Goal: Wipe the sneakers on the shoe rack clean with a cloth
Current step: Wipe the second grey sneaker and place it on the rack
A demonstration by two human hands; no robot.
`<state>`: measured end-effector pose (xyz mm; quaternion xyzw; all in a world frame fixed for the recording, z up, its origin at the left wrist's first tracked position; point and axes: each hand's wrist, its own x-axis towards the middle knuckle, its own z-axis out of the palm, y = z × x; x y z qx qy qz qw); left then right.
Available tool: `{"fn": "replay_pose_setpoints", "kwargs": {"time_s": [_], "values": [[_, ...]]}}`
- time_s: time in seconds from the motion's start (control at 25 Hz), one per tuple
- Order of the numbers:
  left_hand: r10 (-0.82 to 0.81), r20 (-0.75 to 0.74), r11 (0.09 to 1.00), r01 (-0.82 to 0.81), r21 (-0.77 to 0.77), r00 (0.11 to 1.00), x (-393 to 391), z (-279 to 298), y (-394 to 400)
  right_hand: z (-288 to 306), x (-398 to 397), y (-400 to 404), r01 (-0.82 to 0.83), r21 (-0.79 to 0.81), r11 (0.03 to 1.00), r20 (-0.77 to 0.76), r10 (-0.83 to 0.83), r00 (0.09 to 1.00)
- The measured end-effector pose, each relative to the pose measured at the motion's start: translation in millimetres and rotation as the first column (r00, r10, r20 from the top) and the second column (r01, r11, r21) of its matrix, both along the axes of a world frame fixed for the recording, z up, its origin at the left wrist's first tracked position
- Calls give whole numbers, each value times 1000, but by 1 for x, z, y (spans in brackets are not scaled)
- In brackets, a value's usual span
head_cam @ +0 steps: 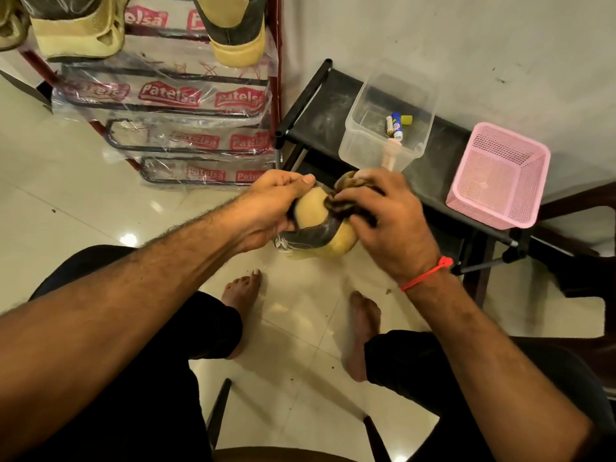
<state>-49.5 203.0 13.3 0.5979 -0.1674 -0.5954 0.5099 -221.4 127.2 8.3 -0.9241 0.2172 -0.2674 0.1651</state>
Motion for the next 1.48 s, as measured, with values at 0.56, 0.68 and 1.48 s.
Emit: {"fn": "replay_pose_setpoints", "kwargs": {"time_s": [0.56,0.68,1.48], "values": [[483,-393,865,-497,72,783,-11,5,-15,0,9,2,161,-64,985,155,-150,976],[493,-373,858,-511,58,786,-18,7,-13,-6,12,18,81,-124,989,131,-64,989],[-189,833,966,251,62,521,-22,12,-2,-15,2,-6,105,404,908,319,-248,915]]}}
